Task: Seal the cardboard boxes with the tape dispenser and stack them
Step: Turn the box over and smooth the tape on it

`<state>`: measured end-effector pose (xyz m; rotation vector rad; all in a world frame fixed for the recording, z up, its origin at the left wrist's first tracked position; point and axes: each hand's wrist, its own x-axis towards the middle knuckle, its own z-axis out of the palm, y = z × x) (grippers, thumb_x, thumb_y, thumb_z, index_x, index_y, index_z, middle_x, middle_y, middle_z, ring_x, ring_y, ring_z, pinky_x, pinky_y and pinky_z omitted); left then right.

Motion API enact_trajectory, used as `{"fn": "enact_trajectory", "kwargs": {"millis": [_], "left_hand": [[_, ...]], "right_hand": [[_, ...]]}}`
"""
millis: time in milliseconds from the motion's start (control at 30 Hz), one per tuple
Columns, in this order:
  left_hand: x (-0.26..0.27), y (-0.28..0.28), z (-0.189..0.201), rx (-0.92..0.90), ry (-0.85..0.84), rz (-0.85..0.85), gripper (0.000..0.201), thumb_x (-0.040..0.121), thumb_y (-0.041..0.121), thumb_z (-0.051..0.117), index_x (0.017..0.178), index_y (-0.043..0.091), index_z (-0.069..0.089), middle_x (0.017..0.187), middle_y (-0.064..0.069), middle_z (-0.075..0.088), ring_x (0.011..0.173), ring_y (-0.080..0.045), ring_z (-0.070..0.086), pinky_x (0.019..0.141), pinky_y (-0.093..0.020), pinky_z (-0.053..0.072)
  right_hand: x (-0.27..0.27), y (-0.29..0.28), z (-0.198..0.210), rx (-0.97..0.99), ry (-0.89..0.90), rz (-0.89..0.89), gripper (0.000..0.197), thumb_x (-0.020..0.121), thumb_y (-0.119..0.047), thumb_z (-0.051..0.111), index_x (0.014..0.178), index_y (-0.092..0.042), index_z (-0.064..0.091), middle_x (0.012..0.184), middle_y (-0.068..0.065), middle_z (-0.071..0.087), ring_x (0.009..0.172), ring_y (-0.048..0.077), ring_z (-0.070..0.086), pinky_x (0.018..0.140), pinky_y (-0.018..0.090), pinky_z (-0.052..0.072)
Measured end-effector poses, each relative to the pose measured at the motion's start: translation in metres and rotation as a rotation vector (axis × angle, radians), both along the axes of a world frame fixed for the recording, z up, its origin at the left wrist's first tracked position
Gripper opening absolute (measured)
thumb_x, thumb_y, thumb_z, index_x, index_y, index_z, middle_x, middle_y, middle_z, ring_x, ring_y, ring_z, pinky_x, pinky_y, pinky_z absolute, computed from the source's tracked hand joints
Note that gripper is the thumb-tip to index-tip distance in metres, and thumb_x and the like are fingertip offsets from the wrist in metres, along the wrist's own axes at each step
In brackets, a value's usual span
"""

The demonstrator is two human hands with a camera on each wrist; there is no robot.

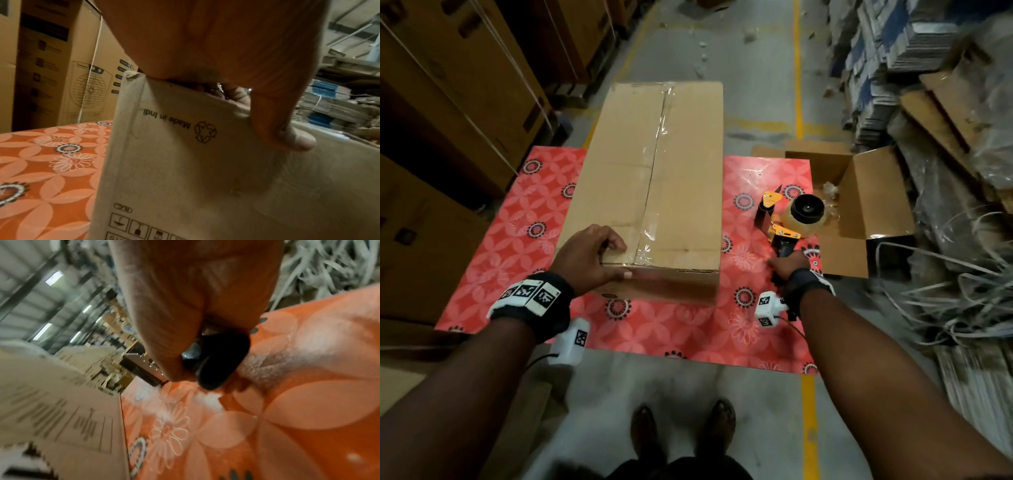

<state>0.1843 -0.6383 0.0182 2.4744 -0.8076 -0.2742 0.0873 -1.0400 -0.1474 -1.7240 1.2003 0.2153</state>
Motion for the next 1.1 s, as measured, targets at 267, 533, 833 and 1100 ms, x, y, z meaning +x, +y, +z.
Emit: {"fn": "enact_trajectory", "kwargs": {"millis": [267, 533, 833, 1100], "left_hand": [[0.000, -0.001, 0.000, 0.034, 0.007, 0.036, 0.047, 0.055, 0.041, 0.091, 0.086, 0.035, 0.056, 0.091, 0.005, 0.056, 0.080, -0.009, 0.053, 0.064, -0.022, 0.037], [-0.003, 0.000, -0.004, 0.038, -0.089, 0.021, 0.049, 0.056, 0.047, 0.088, 0.092, 0.031, 0.059, 0.091, 0.004, 0.054, 0.082, -0.017, 0.053, 0.069, -0.032, 0.042], [-0.008, 0.000, -0.004, 0.085, -0.104, 0.028, 0.048, 0.059, 0.060, 0.079, 0.094, 0.034, 0.059, 0.095, 0.005, 0.049, 0.093, -0.024, 0.053, 0.081, -0.037, 0.044], [-0.040, 0.022, 0.026, -0.459, 0.104, 0.198, 0.019, 0.091, 0.043, 0.058, 0.085, 0.027, 0.062, 0.092, 0.002, 0.066, 0.079, -0.014, 0.059, 0.077, -0.035, 0.048]], "right_hand": [[0.000, 0.007, 0.003, -0.092, -0.054, -0.092, 0.038, 0.070, -0.037, 0.078, 0.091, -0.007, 0.068, 0.085, 0.013, 0.072, 0.074, 0.032, 0.071, 0.064, 0.048, 0.062], [-0.019, 0.053, 0.058, -0.194, -0.250, -0.104, 0.050, 0.076, -0.062, 0.070, 0.077, -0.011, 0.066, 0.081, 0.014, 0.070, 0.076, 0.035, 0.068, 0.072, 0.046, 0.059], [-0.060, 0.124, 0.171, -0.230, -0.637, 0.022, 0.017, 0.086, -0.026, 0.069, 0.084, -0.013, 0.058, 0.065, 0.009, 0.061, 0.047, 0.025, 0.065, 0.040, 0.033, 0.049], [-0.068, 0.207, 0.189, -0.419, -0.692, 0.264, 0.013, 0.078, -0.021, 0.071, 0.088, -0.020, 0.064, 0.073, -0.007, 0.066, 0.065, 0.000, 0.062, 0.059, 0.023, 0.049]]}}
